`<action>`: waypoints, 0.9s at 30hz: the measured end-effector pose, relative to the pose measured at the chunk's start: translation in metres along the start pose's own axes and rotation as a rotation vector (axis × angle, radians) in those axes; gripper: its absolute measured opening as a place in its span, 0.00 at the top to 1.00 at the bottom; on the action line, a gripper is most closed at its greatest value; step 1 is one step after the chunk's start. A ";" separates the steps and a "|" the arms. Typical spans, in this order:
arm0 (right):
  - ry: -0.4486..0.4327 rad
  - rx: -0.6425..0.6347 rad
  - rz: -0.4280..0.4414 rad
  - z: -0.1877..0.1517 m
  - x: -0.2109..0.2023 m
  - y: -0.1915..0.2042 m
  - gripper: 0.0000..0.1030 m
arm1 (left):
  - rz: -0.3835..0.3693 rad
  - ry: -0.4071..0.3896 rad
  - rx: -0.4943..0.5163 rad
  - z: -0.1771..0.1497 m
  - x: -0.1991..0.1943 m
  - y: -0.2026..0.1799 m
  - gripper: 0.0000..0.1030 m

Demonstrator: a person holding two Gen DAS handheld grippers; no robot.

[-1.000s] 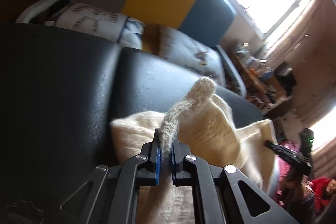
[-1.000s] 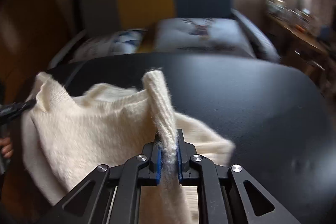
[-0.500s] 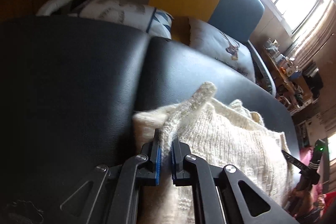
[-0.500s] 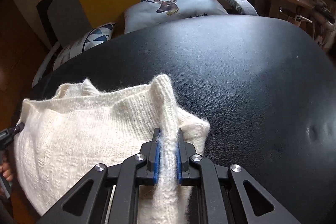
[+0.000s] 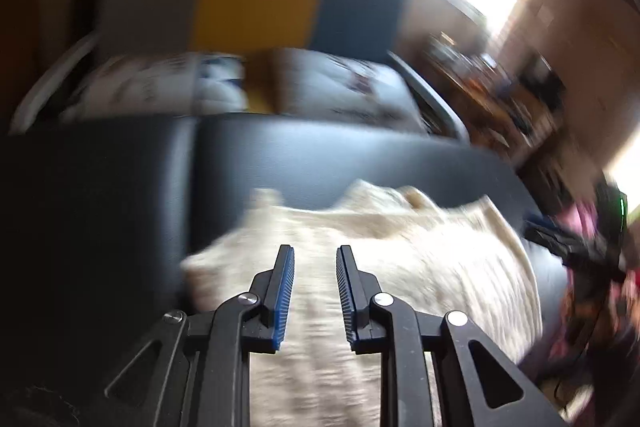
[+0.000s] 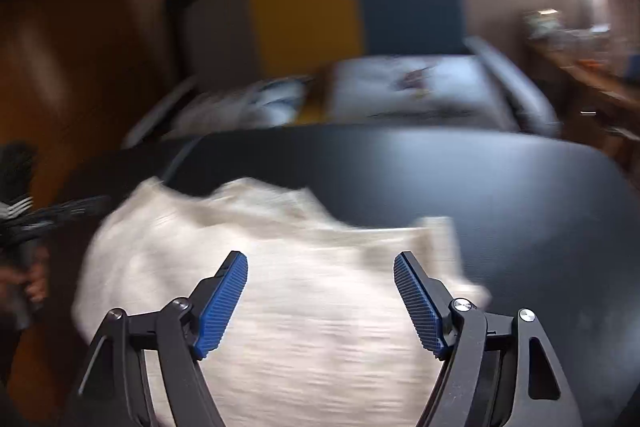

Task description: Fold clothes

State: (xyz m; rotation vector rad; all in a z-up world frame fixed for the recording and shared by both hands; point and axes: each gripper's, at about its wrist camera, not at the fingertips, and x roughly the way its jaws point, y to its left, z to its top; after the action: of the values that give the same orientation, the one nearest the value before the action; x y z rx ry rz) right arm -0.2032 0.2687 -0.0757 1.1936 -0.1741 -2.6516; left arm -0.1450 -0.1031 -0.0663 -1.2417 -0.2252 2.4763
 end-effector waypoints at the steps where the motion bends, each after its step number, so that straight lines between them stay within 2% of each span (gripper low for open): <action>1: 0.027 -0.017 0.024 0.001 0.010 0.011 0.25 | 0.003 0.031 0.035 0.002 0.011 -0.009 0.79; 3: 0.085 -0.046 0.037 0.004 0.033 0.024 0.25 | 0.009 0.093 0.105 0.005 0.034 -0.026 0.78; 5: 0.153 -0.059 0.037 0.002 0.057 0.033 0.25 | 0.015 0.176 0.134 0.009 0.063 -0.032 0.78; 8: 0.252 -0.056 0.012 -0.012 0.086 0.029 0.26 | -0.003 0.256 0.149 0.000 0.089 -0.035 0.75; 10: 0.217 -0.095 -0.012 -0.022 0.086 0.034 0.32 | 0.001 0.236 0.174 -0.006 0.090 -0.039 0.76; 11: 0.199 -0.115 -0.023 -0.025 0.083 0.038 0.44 | 0.016 0.216 0.192 -0.010 0.088 -0.043 0.87; 12: 0.181 -0.123 -0.029 -0.026 0.077 0.041 0.69 | 0.017 0.192 0.178 -0.012 0.083 -0.044 0.95; 13: 0.160 -0.128 -0.035 -0.027 0.071 0.045 0.84 | 0.018 0.168 0.163 -0.013 0.078 -0.045 0.96; 15: 0.118 -0.126 -0.044 -0.022 0.057 0.049 0.92 | -0.005 0.083 0.099 -0.014 0.064 -0.042 0.97; 18: 0.044 -0.125 -0.076 -0.010 0.045 0.050 0.93 | -0.039 -0.041 0.023 -0.005 0.048 -0.037 0.97; 22: 0.031 -0.111 -0.154 -0.006 0.060 0.043 0.93 | 0.042 -0.097 -0.001 0.007 0.060 -0.034 0.96; 23: 0.051 -0.106 -0.173 -0.007 0.070 0.041 0.92 | 0.064 -0.080 0.000 0.008 0.072 -0.035 0.96; 25: 0.073 -0.081 -0.188 -0.015 0.085 0.035 0.90 | 0.105 0.033 -0.010 0.000 0.105 -0.028 0.96; 27: 0.054 -0.049 -0.175 -0.021 0.090 0.029 0.84 | 0.072 0.003 -0.030 -0.006 0.104 -0.022 0.96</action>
State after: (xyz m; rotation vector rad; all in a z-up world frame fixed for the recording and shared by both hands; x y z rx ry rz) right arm -0.2406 0.2171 -0.1490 1.3184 0.0048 -2.7496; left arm -0.1916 -0.0428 -0.1403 -1.2871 -0.2210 2.5401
